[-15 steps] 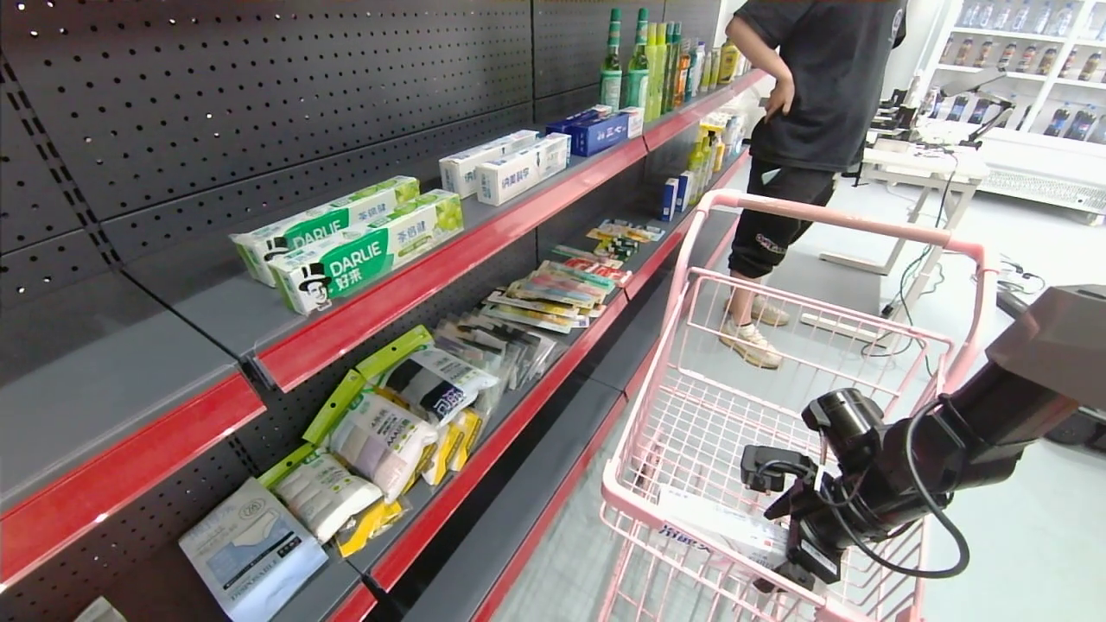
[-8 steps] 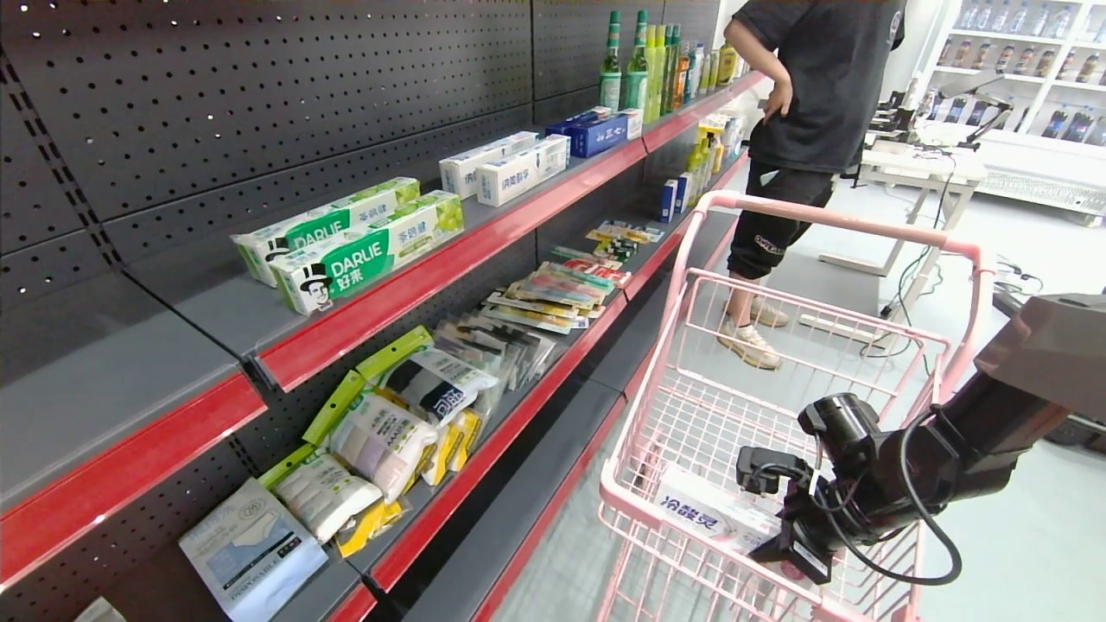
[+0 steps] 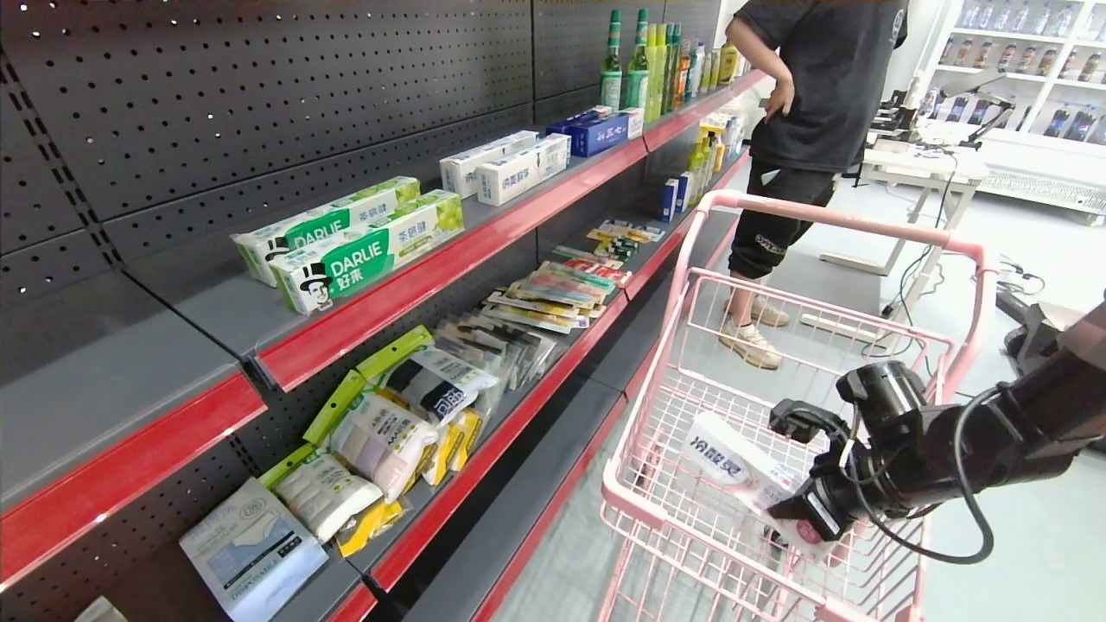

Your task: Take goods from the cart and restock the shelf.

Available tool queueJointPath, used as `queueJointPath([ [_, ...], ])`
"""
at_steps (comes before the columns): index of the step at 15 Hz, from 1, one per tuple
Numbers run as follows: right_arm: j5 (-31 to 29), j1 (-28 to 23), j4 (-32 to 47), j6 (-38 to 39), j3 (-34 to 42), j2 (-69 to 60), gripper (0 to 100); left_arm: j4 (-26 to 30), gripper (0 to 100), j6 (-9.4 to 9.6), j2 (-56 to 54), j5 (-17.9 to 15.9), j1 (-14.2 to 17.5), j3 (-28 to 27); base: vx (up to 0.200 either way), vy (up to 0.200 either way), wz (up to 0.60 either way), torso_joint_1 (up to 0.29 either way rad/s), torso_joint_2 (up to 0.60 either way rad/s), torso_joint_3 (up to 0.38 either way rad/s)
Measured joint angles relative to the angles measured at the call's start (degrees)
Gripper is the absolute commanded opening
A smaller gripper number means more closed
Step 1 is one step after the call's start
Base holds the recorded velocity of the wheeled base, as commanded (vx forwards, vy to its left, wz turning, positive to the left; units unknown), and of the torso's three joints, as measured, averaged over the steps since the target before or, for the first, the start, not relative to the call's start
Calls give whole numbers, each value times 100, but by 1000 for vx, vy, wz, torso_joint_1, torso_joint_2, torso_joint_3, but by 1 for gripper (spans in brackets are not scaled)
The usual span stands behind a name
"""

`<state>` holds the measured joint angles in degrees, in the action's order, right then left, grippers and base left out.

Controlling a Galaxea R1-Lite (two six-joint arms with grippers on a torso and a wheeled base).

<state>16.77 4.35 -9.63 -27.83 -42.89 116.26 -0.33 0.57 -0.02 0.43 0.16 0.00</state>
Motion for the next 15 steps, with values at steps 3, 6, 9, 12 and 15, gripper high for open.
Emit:
queueJointPath([
  [3,-514,74,9,1574,2,-1012,0,1,100,5,0,0,0,0,0,0,0,0,0,0],
  [6,-1385,239,9,2493,74,-2148,0,1,100,-4,0,-2,-2,0,0,0,0,0,0,0],
  [9,-1759,273,41,2649,479,-3213,0,1,100,-4,0,0,0,0,0,0,0,0,0,0],
  [12,-1880,197,71,2664,1007,-3950,0,6,100,-6,0,0,0,0,0,0,0,32,-77,-51],
  [15,-1959,177,38,2660,1180,-4212,0,0,100,-6,0,-5,0,0,0,0,0,160,-430,-271],
])
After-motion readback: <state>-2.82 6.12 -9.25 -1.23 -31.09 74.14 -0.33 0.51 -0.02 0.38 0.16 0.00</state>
